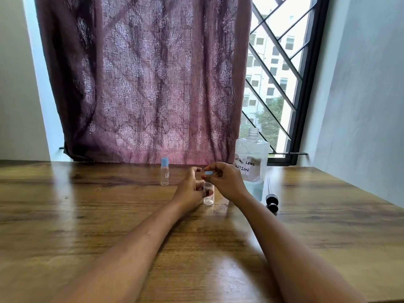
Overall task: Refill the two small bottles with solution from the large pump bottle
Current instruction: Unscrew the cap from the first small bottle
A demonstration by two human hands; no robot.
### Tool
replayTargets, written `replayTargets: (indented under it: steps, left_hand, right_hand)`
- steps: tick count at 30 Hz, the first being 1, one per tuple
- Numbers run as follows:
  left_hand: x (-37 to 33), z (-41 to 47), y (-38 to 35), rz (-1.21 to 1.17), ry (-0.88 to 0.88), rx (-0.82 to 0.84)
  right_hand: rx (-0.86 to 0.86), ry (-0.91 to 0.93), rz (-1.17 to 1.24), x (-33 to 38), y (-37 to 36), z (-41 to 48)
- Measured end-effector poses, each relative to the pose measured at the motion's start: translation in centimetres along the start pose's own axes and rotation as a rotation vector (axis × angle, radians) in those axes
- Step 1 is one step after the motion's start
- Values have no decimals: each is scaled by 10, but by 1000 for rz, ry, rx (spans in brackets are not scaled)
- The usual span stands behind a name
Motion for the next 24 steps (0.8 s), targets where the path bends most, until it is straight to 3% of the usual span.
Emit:
replayTargets:
  steps: [6,11,14,19,24]
  left_hand:
    - [-5,-2,1,8,-5,91]
    - [-3,-3,3,-54,45,122]
    - [-1,-3,3,-40,36,123]
    - [2,-2,2,33,-3,98]
    - [2,0,2,9,21,91]
  right_hand:
    - [102,72,35,1,12,-1]
    - [252,-47,253,6,16,-3]
    - [208,-121,347,8,13,-5]
    - [-37,43,-133,-1,11,-4]
    - [61,17,-42,3,11,-3]
Point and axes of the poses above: each hand's wrist, its own z-axis towards the middle knuckle, its own y-axis out of the back of the hand, x = y × z, the point moved 2 cm from there along z, towards the middle knuckle, and after that the axes turned 15 degrees about -x, right-handed, at the moved point
